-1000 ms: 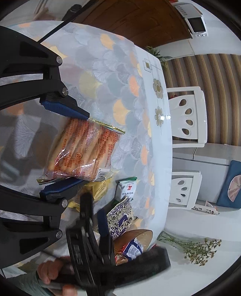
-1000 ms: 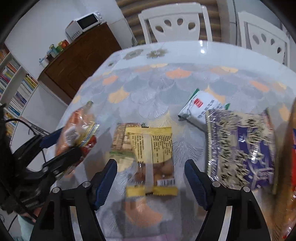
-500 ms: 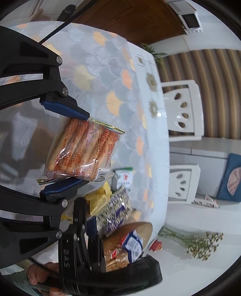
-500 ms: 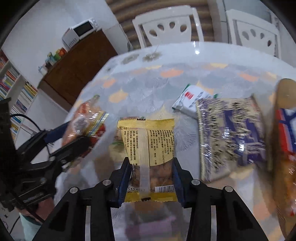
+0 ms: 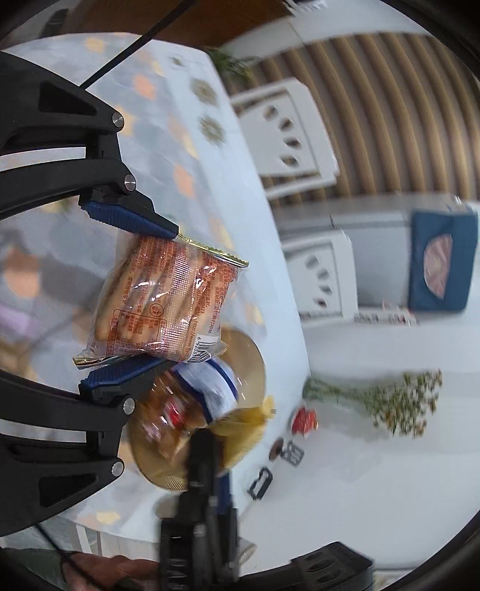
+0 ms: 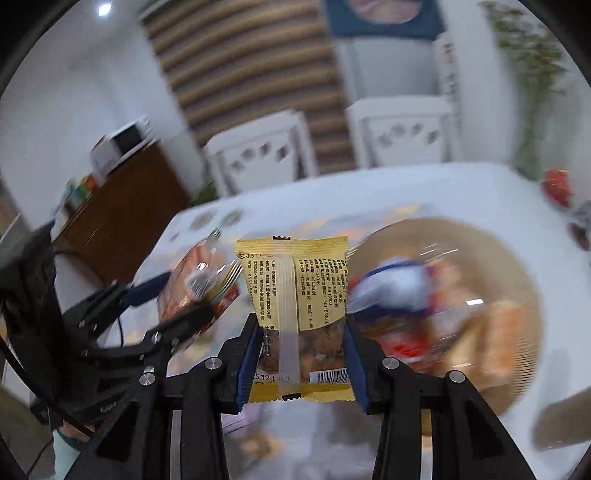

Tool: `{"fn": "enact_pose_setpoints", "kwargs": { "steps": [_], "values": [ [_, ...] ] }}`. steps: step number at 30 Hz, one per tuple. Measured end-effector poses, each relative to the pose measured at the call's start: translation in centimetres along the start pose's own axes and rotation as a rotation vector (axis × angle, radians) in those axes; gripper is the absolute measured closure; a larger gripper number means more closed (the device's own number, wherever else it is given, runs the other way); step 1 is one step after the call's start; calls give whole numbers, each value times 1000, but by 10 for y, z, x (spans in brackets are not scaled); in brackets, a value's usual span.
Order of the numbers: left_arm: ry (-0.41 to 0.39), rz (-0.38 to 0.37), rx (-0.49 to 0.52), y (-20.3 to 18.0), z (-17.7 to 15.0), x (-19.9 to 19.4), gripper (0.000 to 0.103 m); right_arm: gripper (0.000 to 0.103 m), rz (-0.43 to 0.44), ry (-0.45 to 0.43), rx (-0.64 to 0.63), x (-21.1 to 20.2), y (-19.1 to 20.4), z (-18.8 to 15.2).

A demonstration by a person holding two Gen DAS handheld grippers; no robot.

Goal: Organize snacks
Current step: 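Carry both packs over the amber bowl and open both tools to release them, then withdraw both open tools from the bowl toward the remaining snacks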

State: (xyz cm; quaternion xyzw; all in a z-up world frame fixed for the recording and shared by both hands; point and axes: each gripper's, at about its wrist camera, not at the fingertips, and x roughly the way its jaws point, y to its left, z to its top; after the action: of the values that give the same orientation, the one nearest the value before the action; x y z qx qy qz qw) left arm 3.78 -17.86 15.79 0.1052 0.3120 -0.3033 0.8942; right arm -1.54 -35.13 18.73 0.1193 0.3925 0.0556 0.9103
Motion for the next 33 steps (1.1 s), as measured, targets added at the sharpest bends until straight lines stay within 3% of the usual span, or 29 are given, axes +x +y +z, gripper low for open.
{"fn": "enact_pose_setpoints", "kwargs": {
  "steps": [8, 14, 18, 20, 22, 33],
  "values": [
    [-9, -116, 95, -60, 28, 28, 44, 62, -142, -39, 157, -29, -79, 23],
    [30, -190, 143, -97, 25, 57, 44, 62, -217, -36, 242, -27, -120, 34],
    [11, -204, 169, -112, 32, 66, 44, 62, -248, -42, 271, -20, -131, 43],
    [-9, -198, 177, -115, 34, 69, 40, 61, -239, -52, 291, -17, -136, 47],
    [-31, -182, 174, -114, 36, 70, 21, 56, -245, -51, 307, -12, -141, 51],
    [-28, -184, 38, -64, 27, 57, 21, 53, -182, -38, 321, -13, -139, 42]
  ]
}}
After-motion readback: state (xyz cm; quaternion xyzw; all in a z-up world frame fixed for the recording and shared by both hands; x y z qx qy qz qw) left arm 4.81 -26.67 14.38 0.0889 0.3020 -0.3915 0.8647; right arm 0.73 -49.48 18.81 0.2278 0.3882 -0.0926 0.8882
